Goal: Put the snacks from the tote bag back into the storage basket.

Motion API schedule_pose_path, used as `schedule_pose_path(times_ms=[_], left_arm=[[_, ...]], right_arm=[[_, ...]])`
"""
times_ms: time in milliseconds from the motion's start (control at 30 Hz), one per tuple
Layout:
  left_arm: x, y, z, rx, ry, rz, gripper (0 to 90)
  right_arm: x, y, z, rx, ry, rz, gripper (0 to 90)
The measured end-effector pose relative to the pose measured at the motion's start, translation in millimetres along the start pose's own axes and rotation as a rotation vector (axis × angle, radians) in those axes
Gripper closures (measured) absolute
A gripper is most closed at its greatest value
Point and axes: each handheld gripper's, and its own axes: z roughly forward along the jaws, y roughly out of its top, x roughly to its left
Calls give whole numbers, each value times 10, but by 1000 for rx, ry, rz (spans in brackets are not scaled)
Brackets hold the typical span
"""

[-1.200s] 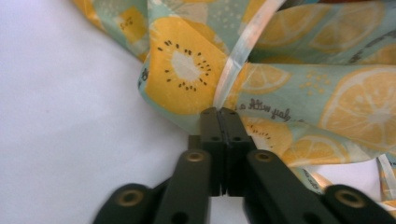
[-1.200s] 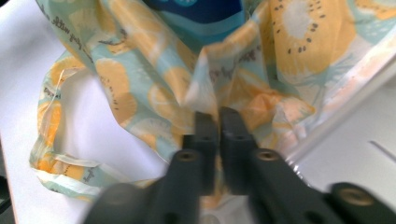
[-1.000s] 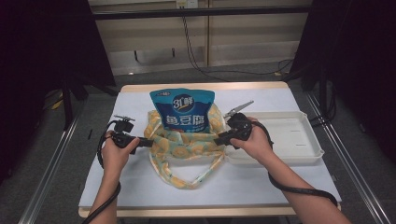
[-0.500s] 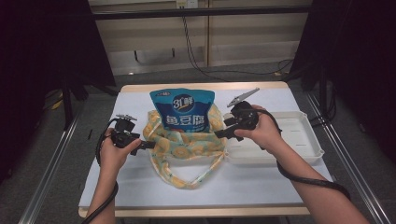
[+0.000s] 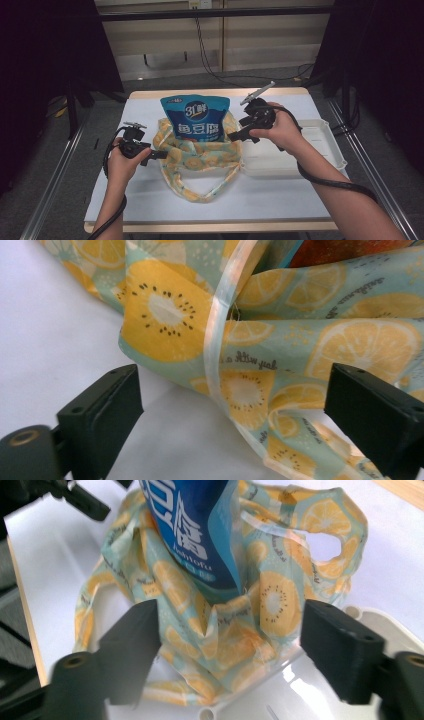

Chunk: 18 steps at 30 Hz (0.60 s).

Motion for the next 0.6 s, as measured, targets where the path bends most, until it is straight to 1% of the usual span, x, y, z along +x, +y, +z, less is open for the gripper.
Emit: schedule_pose_path(times_ms=[33,100,133,233,267,300,333,367,400,467,500,533,600], left_arm=[[-2,3,-3,-4,6,6,42],[-7,8,-9,-10,-5,4,44],[-8,8,-12,-10,-4,0,45],[-2,15,-29,-6,-11,9,44],[-4,16,-29,-8,-11,2,44],[0,17,-34,-3,-12,7,44],[-1,16,-32,-8,-10,5,44],[-1,16,-32,-7,-9,4,44],[-1,16,-32,-7,-9,4,44],[3,17,-36,-6,-11,2,44],[5,15,-34,-3,-14,1,43],[4,14,-31,-1,-15,-1,44],[-2,14,-22,-2,-18,-3,44]], right_arm=[[-2,14,3,-2,-3,-19,206],[-1,34,5,-7,-3,-36,198],[-4,48,0,-8,2,-25,190],[-12,95,-14,-24,4,-31,159],[-13,111,-19,-22,6,-30,153],[-18,128,-24,-17,10,-32,145],[-17,146,-31,-9,8,-22,138],[-26,163,-32,-12,3,-38,138],[-24,182,-41,-8,11,-36,137],[-28,218,-57,-14,10,-38,129],[-35,234,-58,-18,16,-46,126],[-36,248,-61,-14,20,-38,122],[-46,283,-57,-5,20,-43,119]])
